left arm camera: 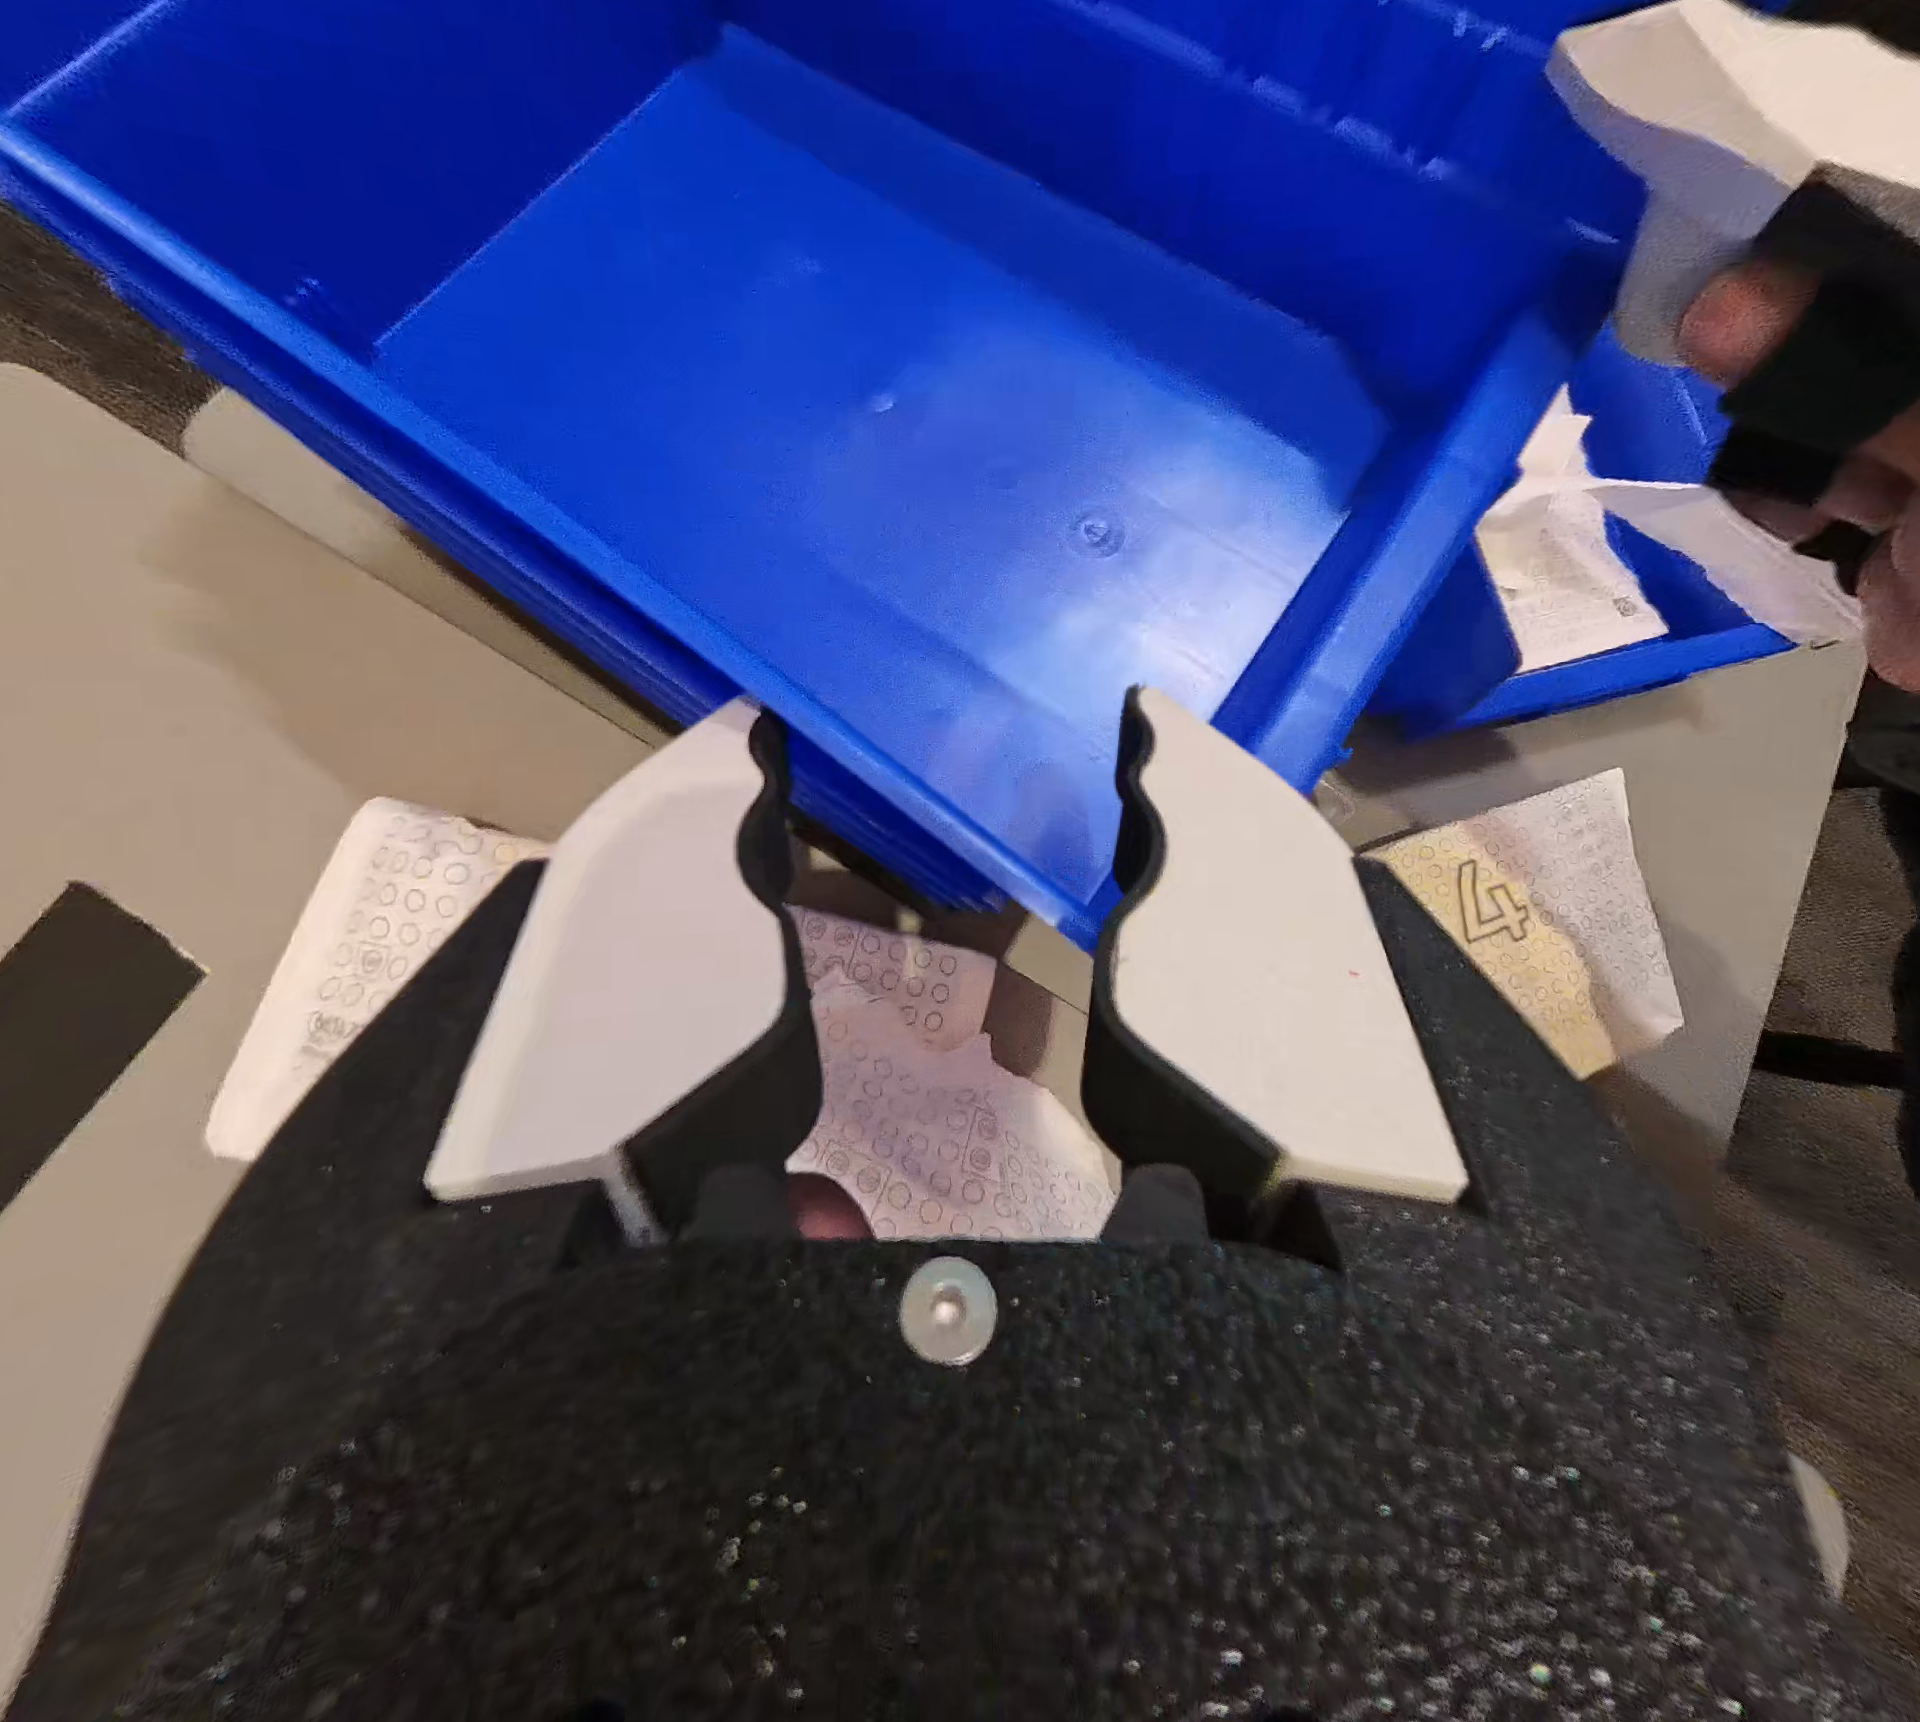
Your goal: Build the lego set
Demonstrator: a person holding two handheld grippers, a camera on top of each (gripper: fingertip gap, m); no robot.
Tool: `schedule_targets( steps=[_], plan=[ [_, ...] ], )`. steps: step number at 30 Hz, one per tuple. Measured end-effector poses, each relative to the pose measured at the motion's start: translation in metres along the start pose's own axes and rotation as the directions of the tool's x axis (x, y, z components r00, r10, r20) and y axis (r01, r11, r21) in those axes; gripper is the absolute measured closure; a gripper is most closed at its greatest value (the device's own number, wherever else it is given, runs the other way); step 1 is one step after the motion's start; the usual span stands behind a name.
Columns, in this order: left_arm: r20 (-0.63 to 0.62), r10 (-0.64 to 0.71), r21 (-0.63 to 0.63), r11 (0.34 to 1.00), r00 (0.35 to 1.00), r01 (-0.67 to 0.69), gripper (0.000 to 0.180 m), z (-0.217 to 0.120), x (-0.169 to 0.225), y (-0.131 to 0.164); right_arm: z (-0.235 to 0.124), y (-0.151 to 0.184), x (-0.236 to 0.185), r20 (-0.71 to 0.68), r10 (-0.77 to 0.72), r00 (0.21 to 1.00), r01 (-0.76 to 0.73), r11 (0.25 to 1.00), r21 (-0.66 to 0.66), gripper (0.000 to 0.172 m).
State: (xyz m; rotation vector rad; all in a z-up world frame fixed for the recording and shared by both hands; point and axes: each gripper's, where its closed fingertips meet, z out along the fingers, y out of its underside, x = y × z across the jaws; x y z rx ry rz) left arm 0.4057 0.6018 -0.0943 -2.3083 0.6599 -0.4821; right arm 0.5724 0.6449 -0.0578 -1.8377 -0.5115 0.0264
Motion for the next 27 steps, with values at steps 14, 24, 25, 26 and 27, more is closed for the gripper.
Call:
schedule_targets(
  steps=[14,24,25,26,27],
  plan=[
    [0.041,0.036,0.146,0.988,0.999,-0.041,0.126,-0.034,0.001,-0.038,-0.053,-0.056,0.005,-0.105,0.029,0.994,-0.011,0.985,0.171,0.17],
    [0.059,0.079,0.241,0.966,0.995,-0.091,0.129,-0.156,-0.019,-0.016,-0.135,-0.12,-0.097,0.046,-0.031,0.998,0.015,0.946,0.324,0.162],
    [0.076,0.079,0.23,0.969,0.994,-0.094,0.129,-0.173,-0.026,-0.002,-0.138,-0.122,-0.117,0.075,-0.052,0.996,0.024,0.943,0.333,0.162],
    [0.087,0.074,0.209,0.974,0.993,-0.091,0.129,-0.188,-0.034,0.015,-0.141,-0.124,-0.138,0.104,-0.07,0.992,0.031,0.941,0.338,0.161],
    [0.093,0.062,0.185,0.98,0.994,-0.078,0.129,-0.204,-0.043,0.034,-0.143,-0.124,-0.161,0.136,-0.087,0.987,0.035,0.939,0.343,0.161]
  ],
)
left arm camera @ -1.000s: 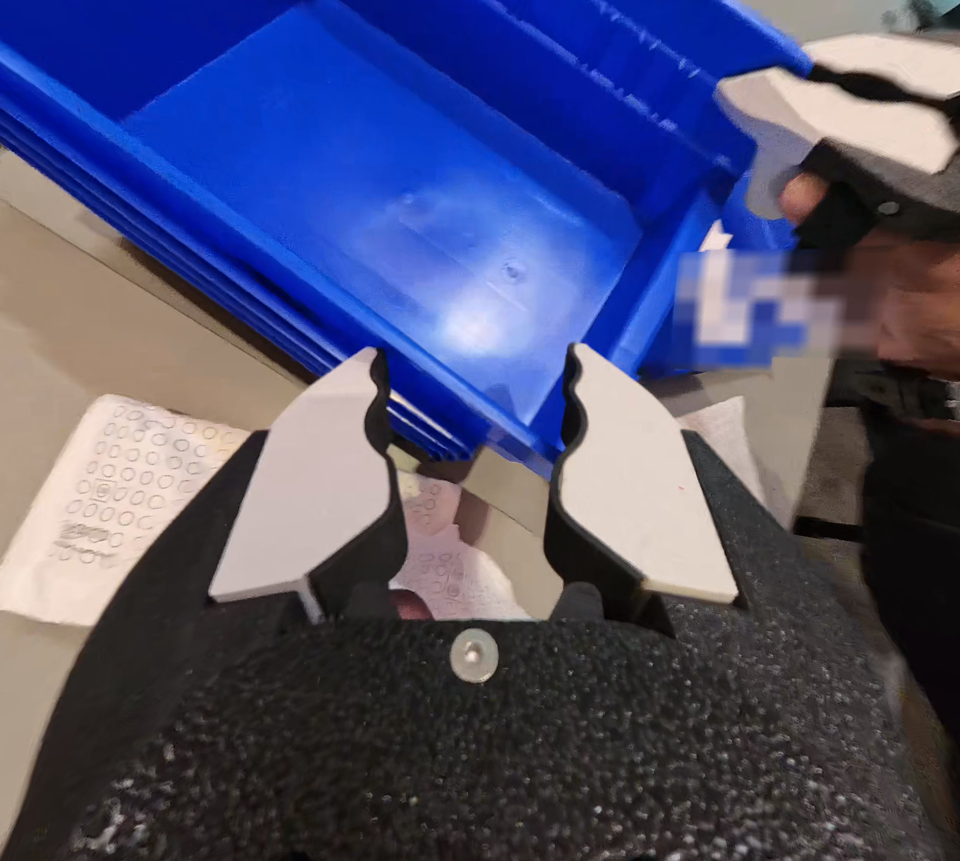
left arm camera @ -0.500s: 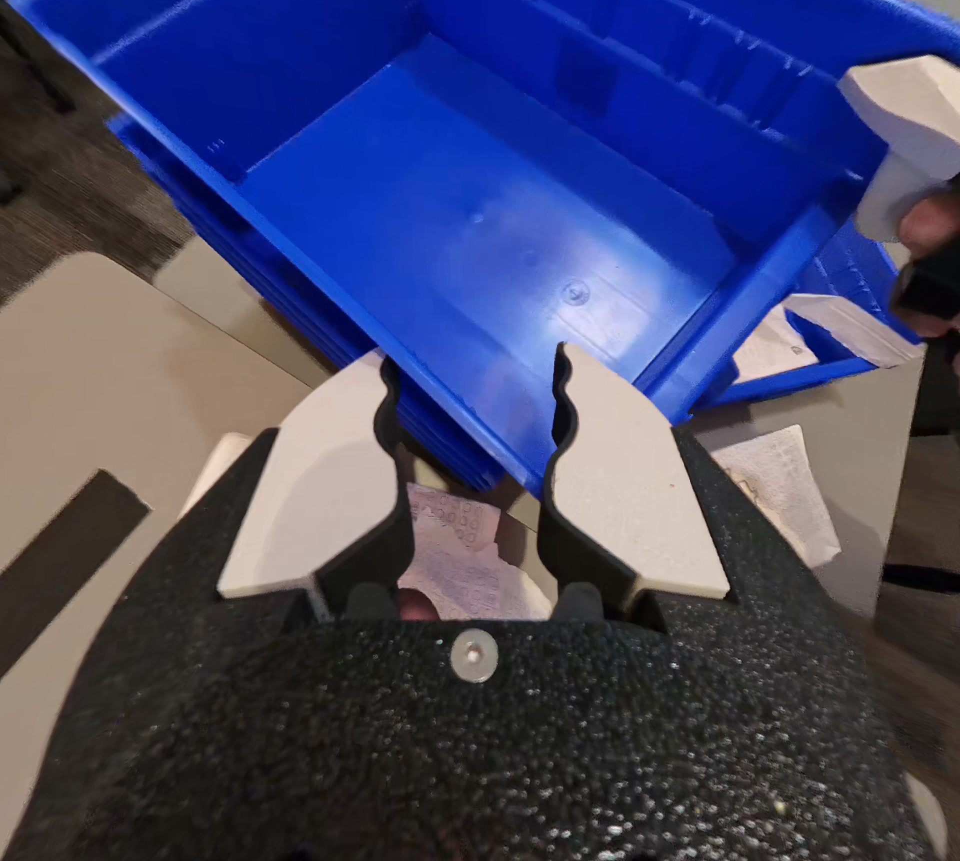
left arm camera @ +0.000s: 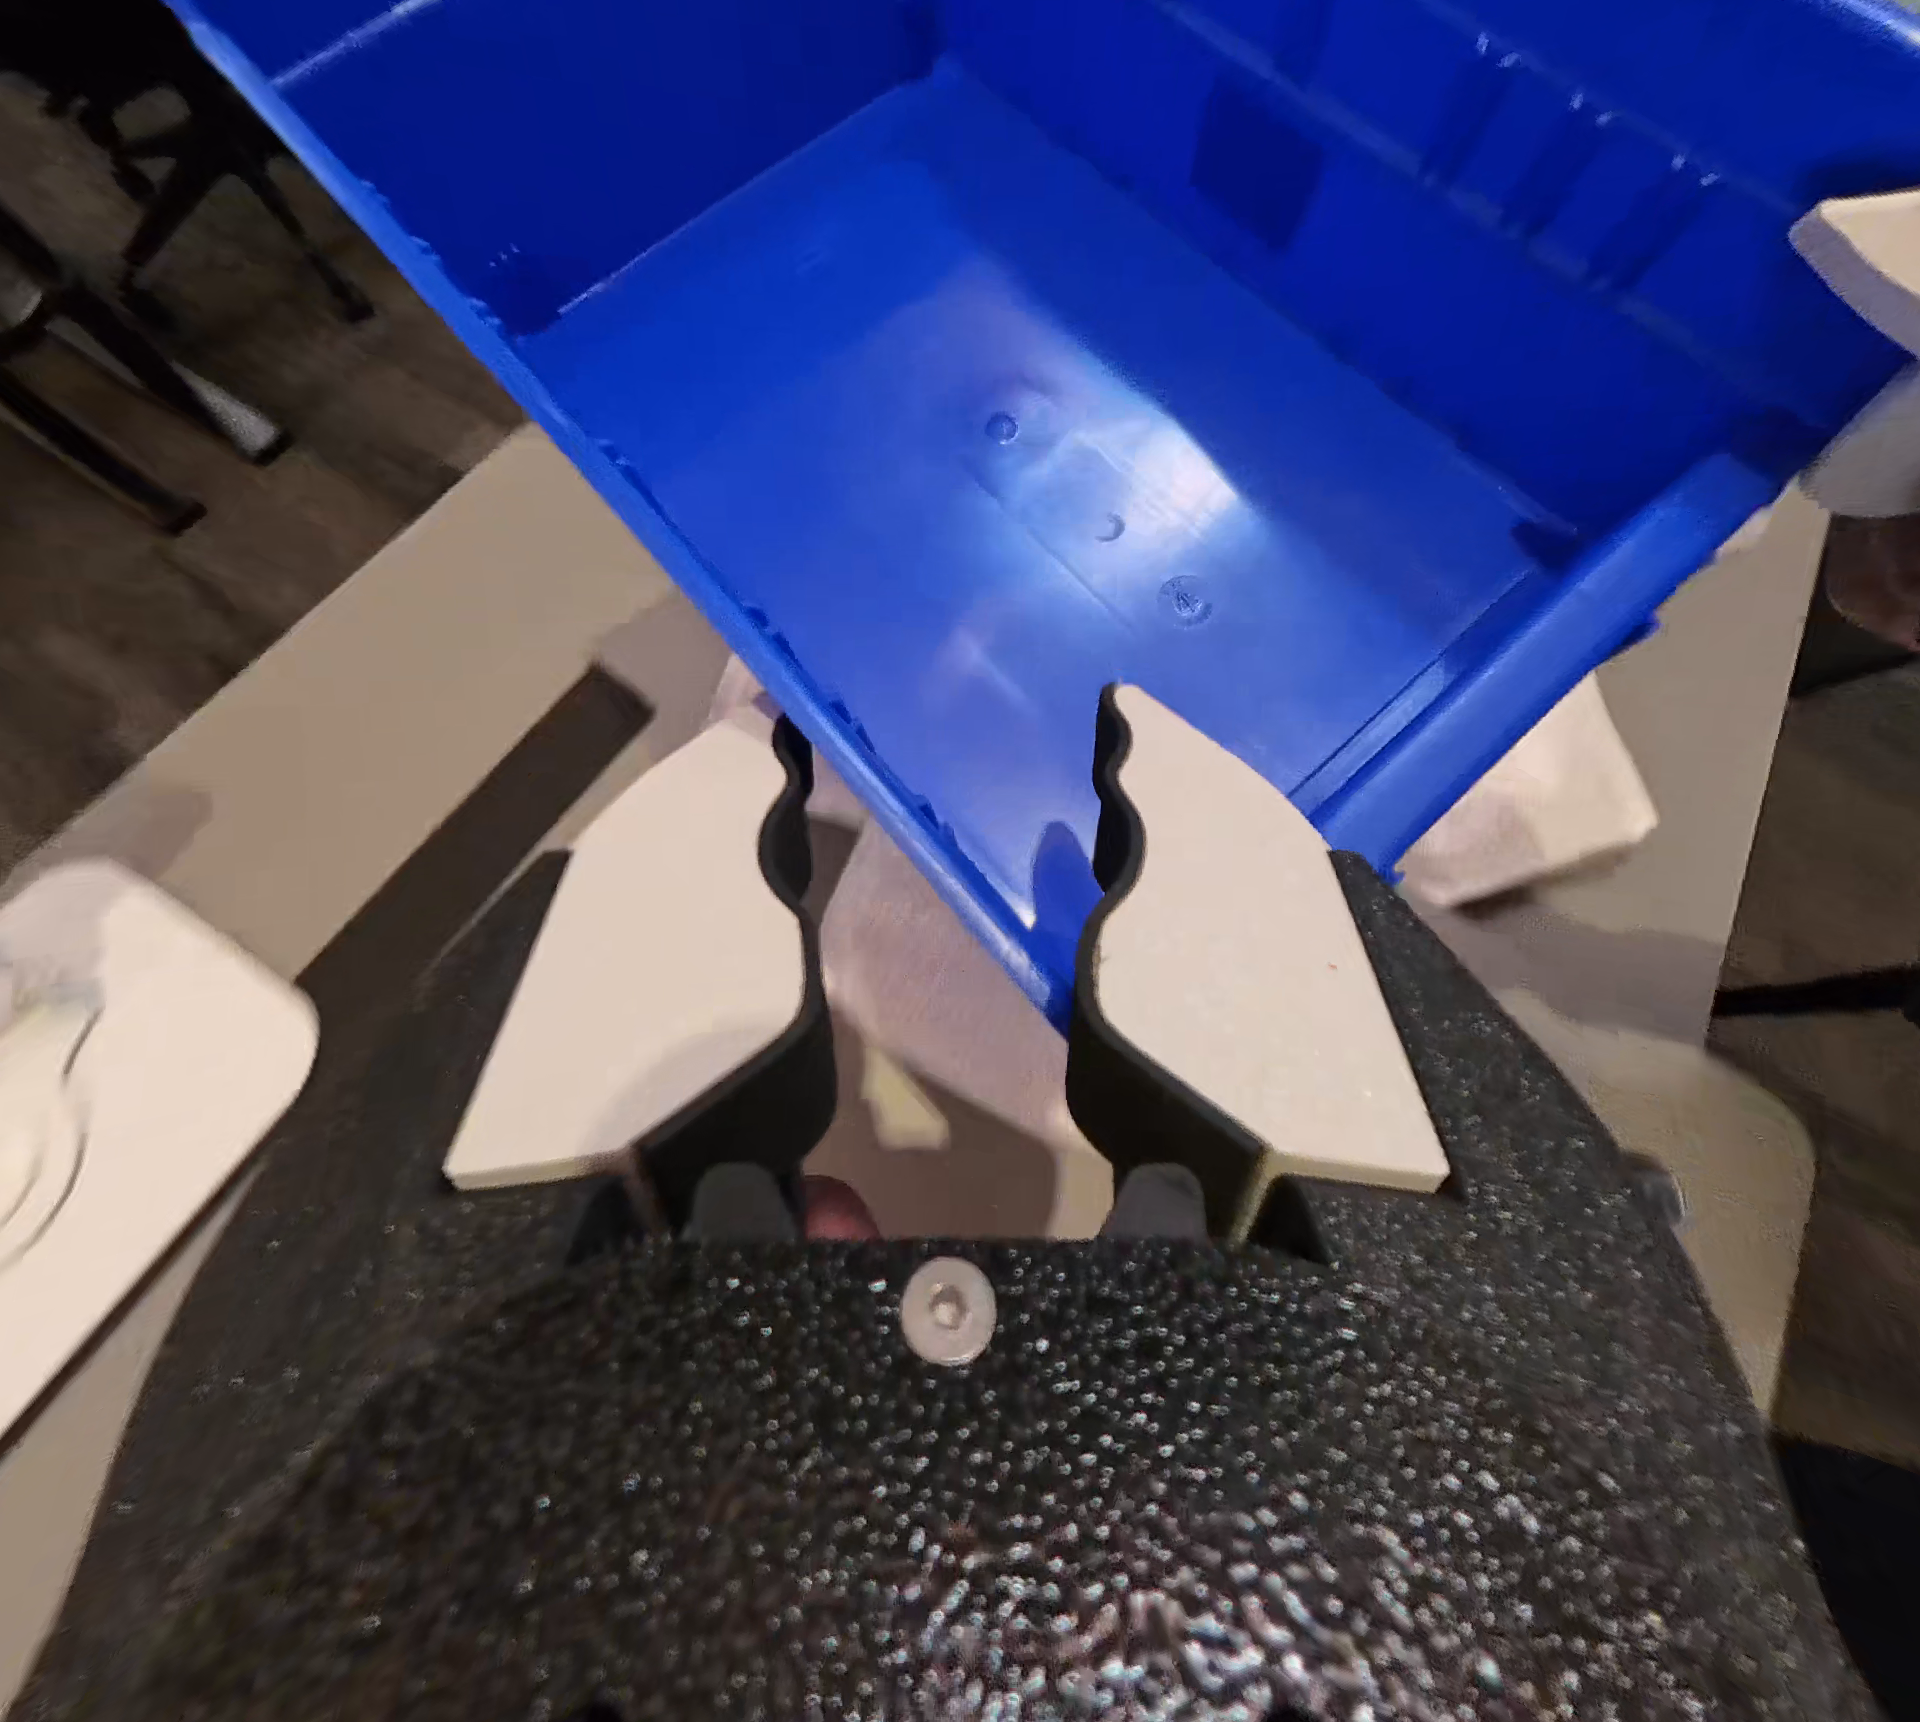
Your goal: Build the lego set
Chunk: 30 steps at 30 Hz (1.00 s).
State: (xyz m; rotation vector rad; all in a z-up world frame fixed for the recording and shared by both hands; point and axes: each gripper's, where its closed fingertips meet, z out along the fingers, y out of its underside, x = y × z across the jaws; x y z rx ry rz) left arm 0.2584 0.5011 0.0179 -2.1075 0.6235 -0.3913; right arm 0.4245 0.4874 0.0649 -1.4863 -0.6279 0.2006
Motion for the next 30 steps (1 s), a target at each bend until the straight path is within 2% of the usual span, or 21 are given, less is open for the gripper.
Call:
schedule_targets(
  steps=[3,6,10,13,17,20,21,24,27,30],
  plan=[
    [0.026,-0.063,-0.075,0.995,0.998,0.065,0.129,-0.049,-0.025,0.058,0.008,0.002,-0.07,0.115,0.0,0.993,0.001,1.0,-0.004,0.161],
    [0.067,-0.13,-0.147,0.979,0.989,0.139,0.127,-0.085,-0.05,0.119,0.019,0.014,-0.136,0.207,-0.01,0.978,0.02,0.999,-0.043,0.161],
    [0.103,-0.252,-0.201,0.942,0.962,0.269,0.122,-0.107,-0.077,0.191,0.035,0.038,-0.208,0.283,-0.023,0.959,0.06,0.99,-0.125,0.161],
    [0.112,-0.307,-0.222,0.919,0.945,0.325,0.125,-0.109,-0.096,0.23,0.046,0.062,-0.24,0.303,-0.083,0.949,0.146,0.971,-0.189,0.161],
    [0.098,-0.325,-0.22,0.915,0.941,0.339,0.128,-0.099,-0.111,0.245,0.061,0.091,-0.248,0.247,-0.19,0.95,0.248,0.94,-0.234,0.162],
    [0.096,-0.295,-0.236,0.921,0.951,0.31,0.127,-0.087,-0.119,0.248,0.069,0.116,-0.248,0.256,-0.127,0.958,0.21,0.92,-0.331,0.162],
    [0.078,-0.284,-0.252,0.922,0.956,0.295,0.132,-0.084,-0.119,0.251,0.071,0.124,-0.246,0.248,-0.114,0.962,0.201,0.912,-0.359,0.162],
    [-0.031,-0.302,-0.284,0.917,0.953,0.281,0.126,-0.08,-0.106,0.255,0.069,0.144,-0.239,0.25,-0.115,0.961,0.211,0.89,-0.404,0.161],
    [-0.062,-0.263,-0.247,0.939,0.963,0.241,0.124,-0.091,-0.101,0.254,0.056,0.16,-0.239,0.278,-0.099,0.956,0.223,0.858,-0.462,0.157],
    [-0.092,-0.222,-0.142,0.968,0.971,0.208,0.117,-0.12,-0.096,0.244,0.037,0.146,-0.234,0.264,-0.185,0.946,0.285,0.864,-0.415,0.154]
  ],
)
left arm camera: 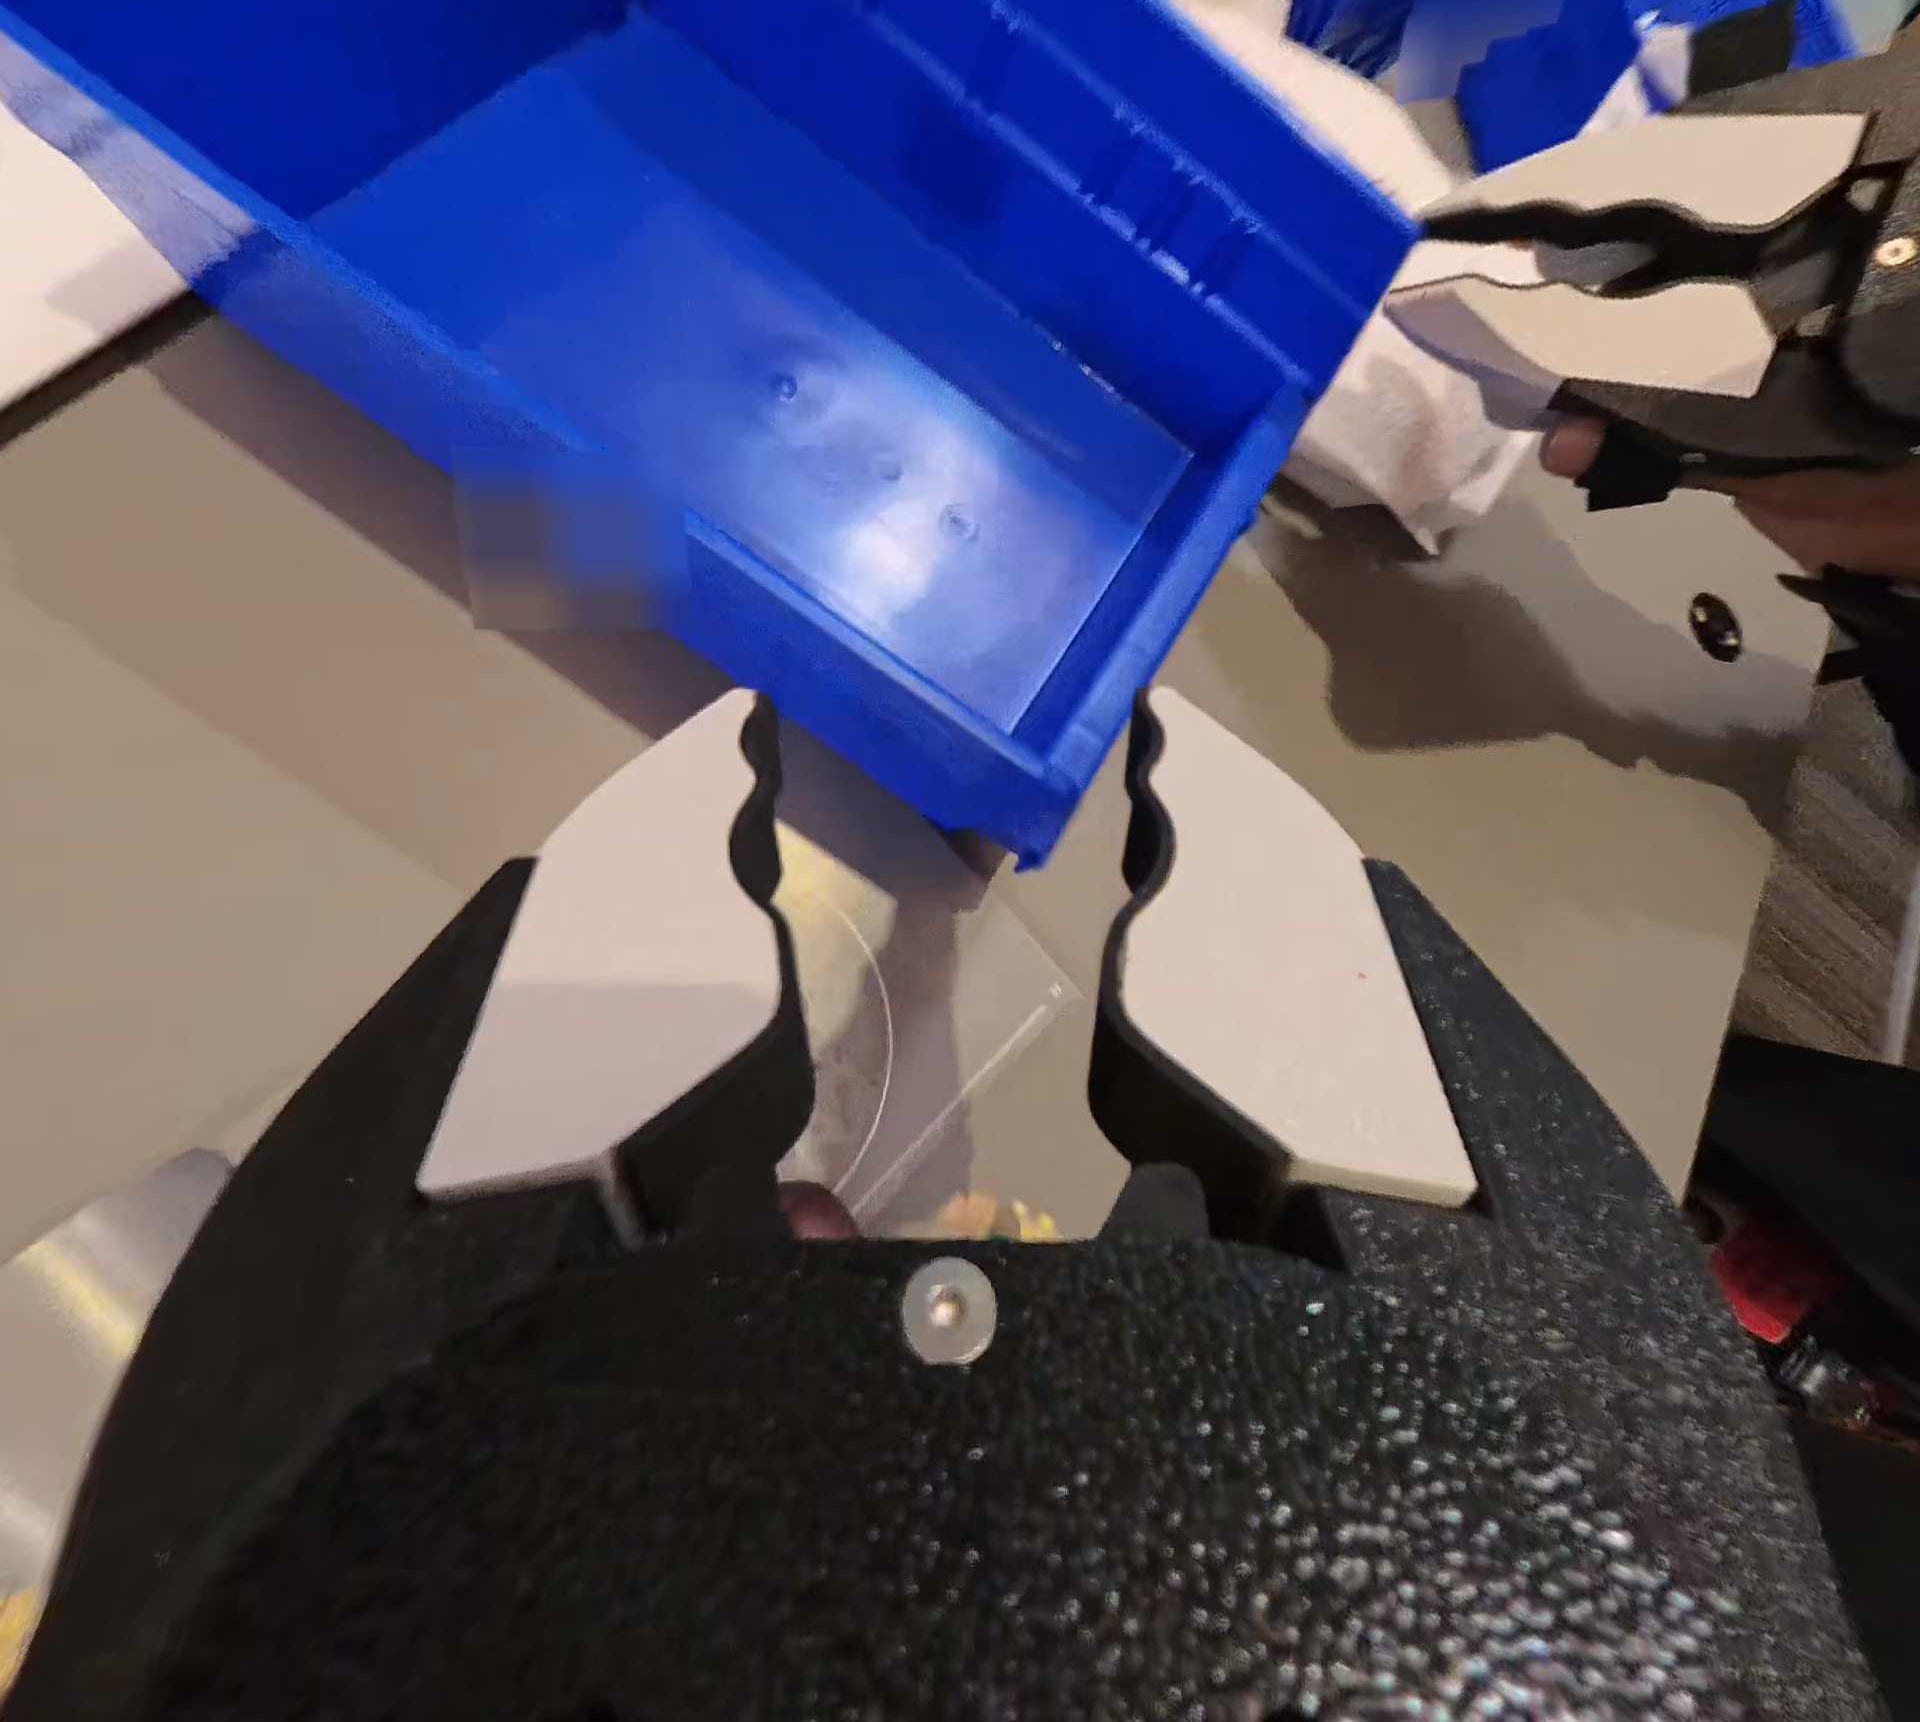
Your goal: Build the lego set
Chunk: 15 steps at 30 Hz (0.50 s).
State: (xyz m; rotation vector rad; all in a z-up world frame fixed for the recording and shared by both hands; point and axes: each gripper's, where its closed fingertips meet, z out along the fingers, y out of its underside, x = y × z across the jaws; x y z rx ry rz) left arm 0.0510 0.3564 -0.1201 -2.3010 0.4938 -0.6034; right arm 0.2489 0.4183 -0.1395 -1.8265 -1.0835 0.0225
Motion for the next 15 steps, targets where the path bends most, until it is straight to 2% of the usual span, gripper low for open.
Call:
schedule_targets(
  steps=[3,7,12,15],
  plan=[
    [0.006,0.065,0.101,0.993,0.998,-0.066,0.115,-0.044,0.009,0.008,-0.038,-0.015,-0.017,0.038,-0.041,0.998,0.038,0.997,0.064,0.154],
    [0.137,0.233,0.13,0.959,0.963,-0.251,0.113,-0.097,0.013,0.053,-0.083,-0.032,-0.089,0.266,-0.104,0.958,0.072,0.989,0.128,0.15],
    [0.341,0.4,0.166,0.865,0.851,-0.473,0.11,-0.143,0.019,0.119,-0.102,-0.041,-0.206,0.495,-0.177,0.851,0.064,0.97,0.236,0.148],
    [0.49,0.489,0.149,0.769,0.722,-0.622,0.113,-0.166,0.021,0.156,-0.101,-0.049,-0.264,0.525,-0.231,0.819,0.033,0.933,0.36,0.148]
  ],
)
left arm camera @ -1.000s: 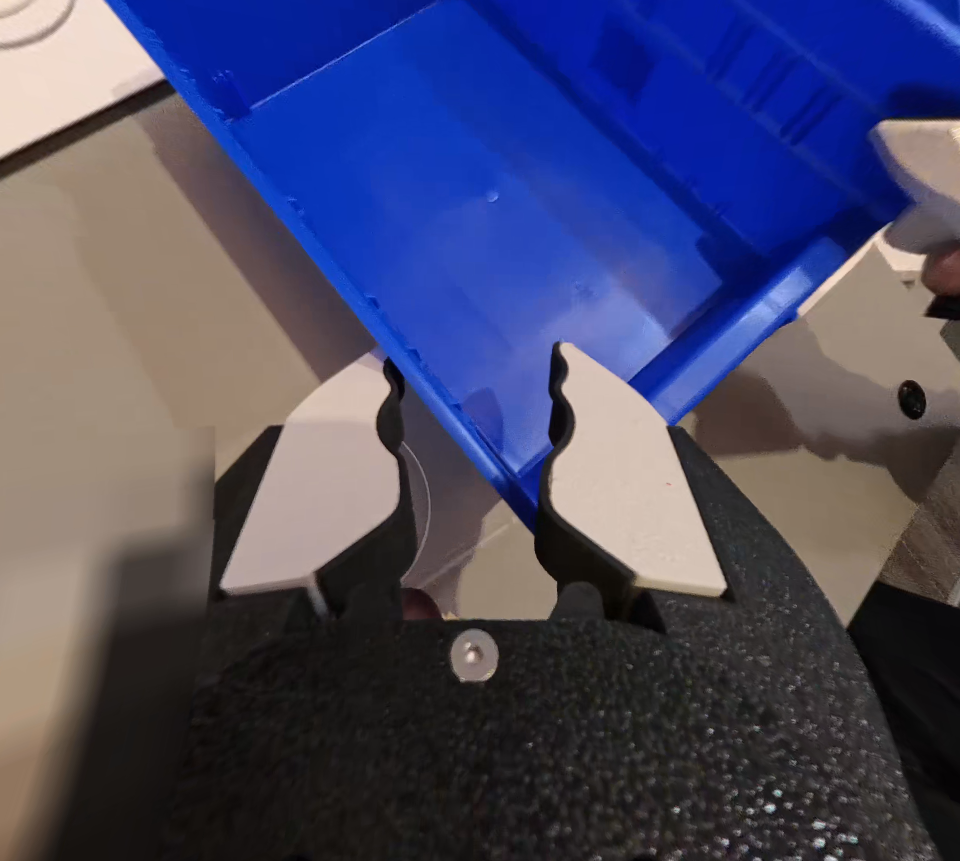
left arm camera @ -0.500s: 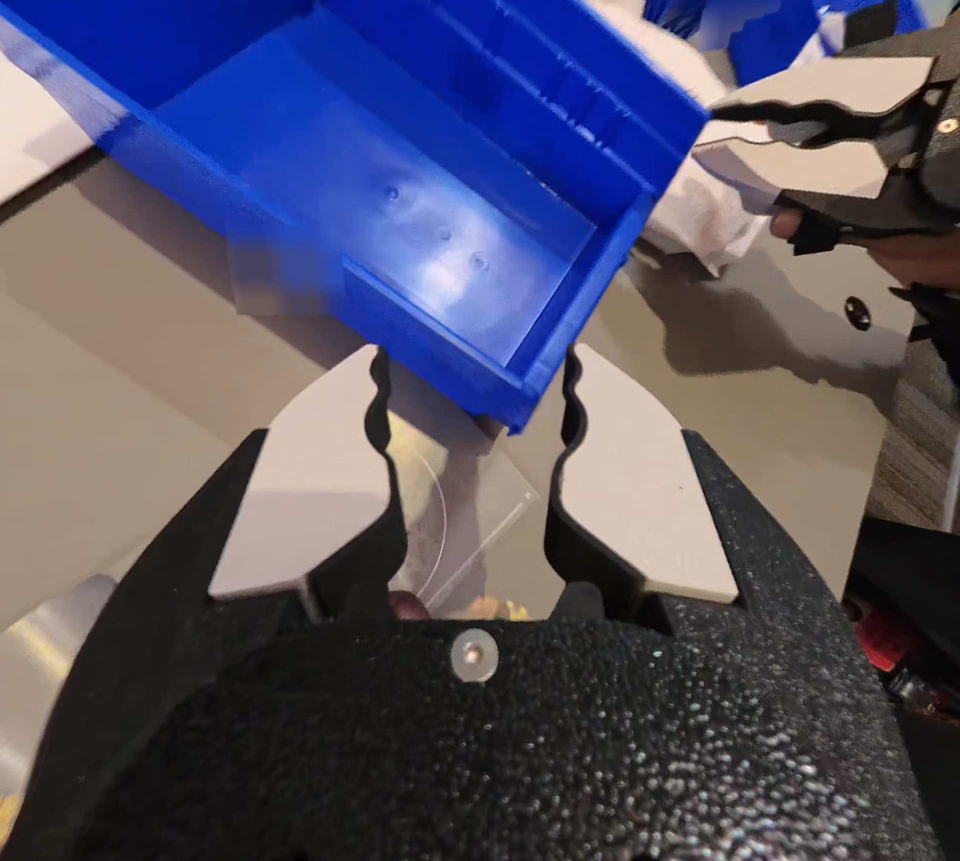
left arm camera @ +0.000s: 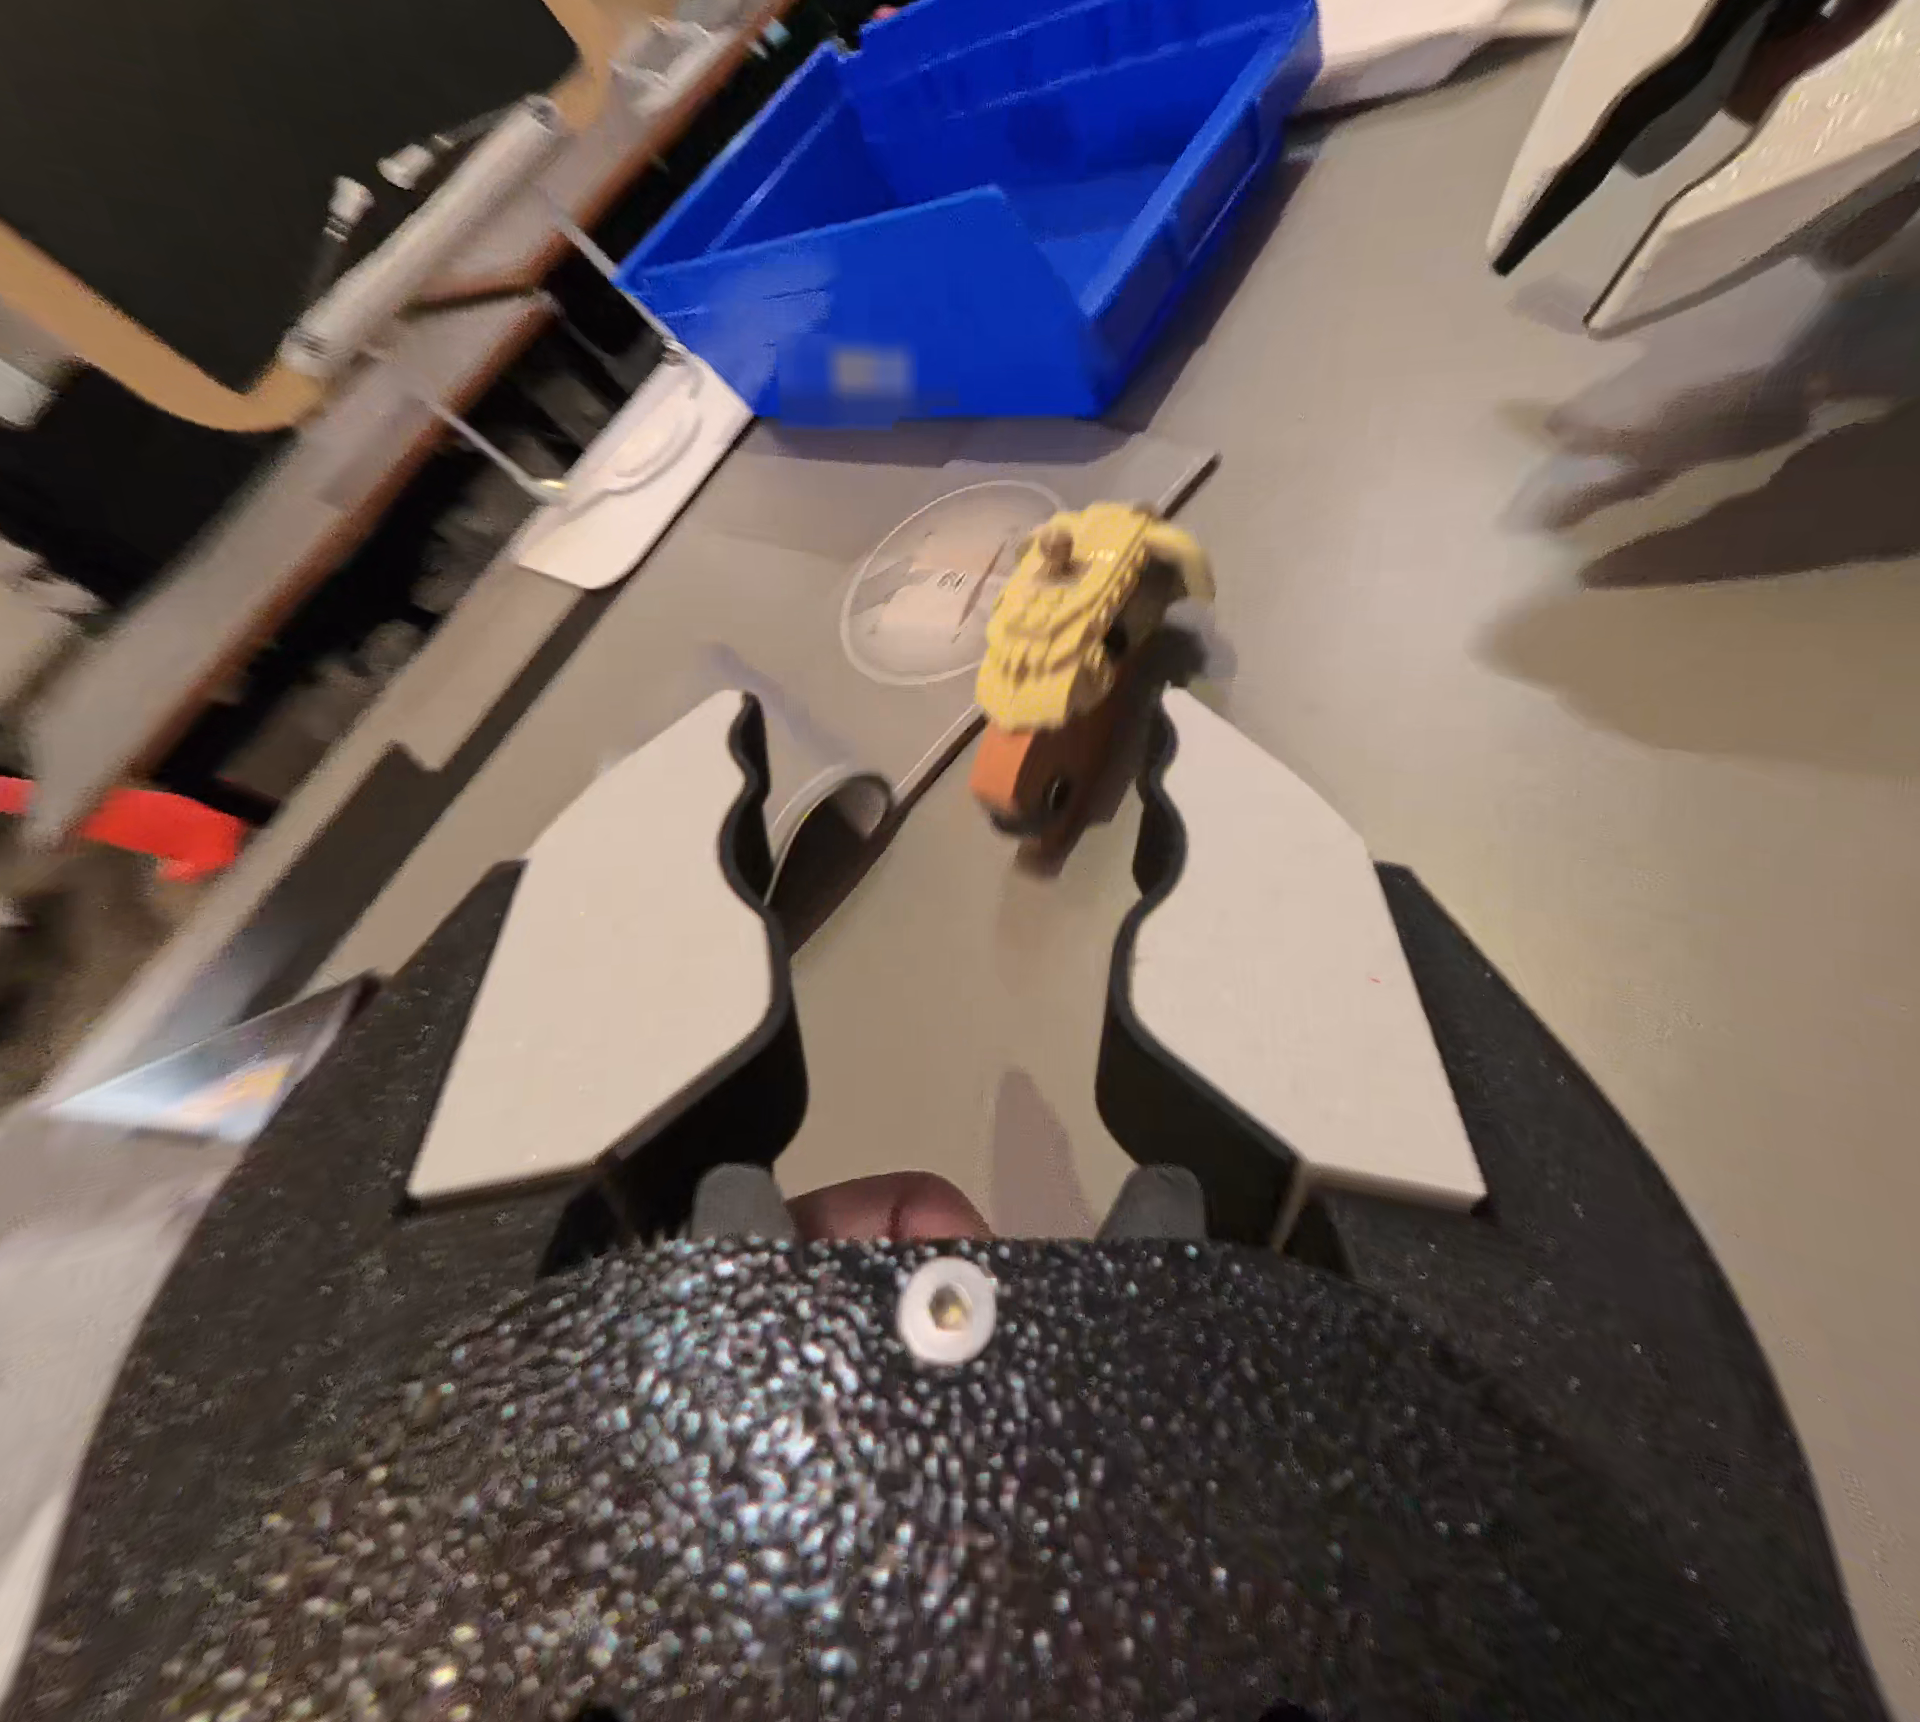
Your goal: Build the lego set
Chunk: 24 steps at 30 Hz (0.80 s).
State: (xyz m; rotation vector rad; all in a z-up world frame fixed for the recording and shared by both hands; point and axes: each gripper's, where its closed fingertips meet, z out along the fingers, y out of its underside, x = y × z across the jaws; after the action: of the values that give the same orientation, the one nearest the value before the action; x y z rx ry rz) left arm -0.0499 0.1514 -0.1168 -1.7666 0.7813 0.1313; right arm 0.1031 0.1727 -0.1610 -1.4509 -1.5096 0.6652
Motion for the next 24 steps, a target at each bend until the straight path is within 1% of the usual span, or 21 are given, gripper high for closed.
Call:
schedule_targets(
  steps=[2,3,4,5,6,9,11,13,15,16,18,19,21,22,24],
  plan=[
    [0.089,0.093,0.021,0.995,0.992,-0.095,0.116,-0.022,0.002,0.017,0.018,-0.001,-0.023,0.022,0.004,1.0,-0.006,0.998,0.067,0.15],
    [0.126,0.115,0.031,0.992,0.985,-0.12,0.119,-0.032,0.002,0.025,0.025,-0.001,-0.031,0.03,-0.004,1.0,0.003,0.998,0.061,0.152],
    [0.155,0.114,0.035,0.992,0.981,-0.121,0.121,-0.041,0.002,0.034,0.029,-0.003,-0.031,-0.013,-0.037,0.999,0.038,0.997,0.06,0.149],
    [0.176,0.095,0.031,0.994,0.98,-0.102,0.121,-0.048,0.0,0.044,0.031,-0.007,-0.031,-0.055,-0.073,0.996,0.077,0.994,0.078,0.15],
    [0.194,0.057,0.024,0.998,0.979,-0.063,0.122,-0.055,-0.002,0.055,0.034,-0.01,-0.034,-0.061,-0.083,0.995,0.087,0.993,0.08,0.153],
    [0.228,-0.062,0.005,0.998,0.972,0.063,0.121,-0.067,-0.011,0.084,0.047,-0.011,-0.045,-0.004,-0.069,0.998,0.069,0.997,0.038,0.151],
    [0.329,-0.107,0.0,0.994,0.938,0.114,0.121,-0.08,-0.031,0.099,0.056,-0.017,-0.05,0.025,-0.085,0.996,0.084,0.996,0.036,0.151],
    [0.46,-0.135,0.007,0.989,0.878,0.148,0.119,-0.101,-0.059,0.109,0.066,-0.033,-0.055,0.058,-0.123,0.991,0.12,0.992,0.042,0.151],
    [0.584,-0.176,0.015,0.978,0.792,0.206,0.117,-0.13,-0.09,0.122,0.078,-0.06,-0.057,0.087,-0.19,0.978,0.185,0.981,0.056,0.151],
    [0.629,-0.211,0.028,0.968,0.749,0.249,0.113,-0.144,-0.104,0.131,0.084,-0.078,-0.056,0.095,-0.231,0.968,0.226,0.972,0.067,0.151],
    [0.665,-0.318,0.068,0.927,0.676,0.37,0.107,-0.165,-0.124,0.154,0.098,-0.119,-0.054,0.122,-0.319,0.94,0.31,0.947,0.086,0.151],
    [0.656,-0.377,0.07,0.893,0.654,0.444,0.102,-0.169,-0.129,0.169,0.107,-0.139,-0.053,0.147,-0.364,0.92,0.354,0.931,0.095,0.151],
    [0.609,-0.469,0.02,0.815,0.64,0.579,0.098,-0.168,-0.129,0.199,0.131,-0.176,-0.053,0.2,-0.449,0.871,0.436,0.894,0.105,0.15],
    [0.583,-0.502,-0.007,0.783,0.639,0.621,0.098,-0.166,-0.127,0.209,0.147,-0.193,-0.054,0.225,-0.494,0.84,0.482,0.87,0.106,0.148],
    [0.514,-0.555,-0.028,0.751,0.654,0.659,0.103,-0.159,-0.121,0.212,0.188,-0.224,-0.051,0.24,-0.58,0.778,0.574,0.812,0.101,0.144]
  ],
)
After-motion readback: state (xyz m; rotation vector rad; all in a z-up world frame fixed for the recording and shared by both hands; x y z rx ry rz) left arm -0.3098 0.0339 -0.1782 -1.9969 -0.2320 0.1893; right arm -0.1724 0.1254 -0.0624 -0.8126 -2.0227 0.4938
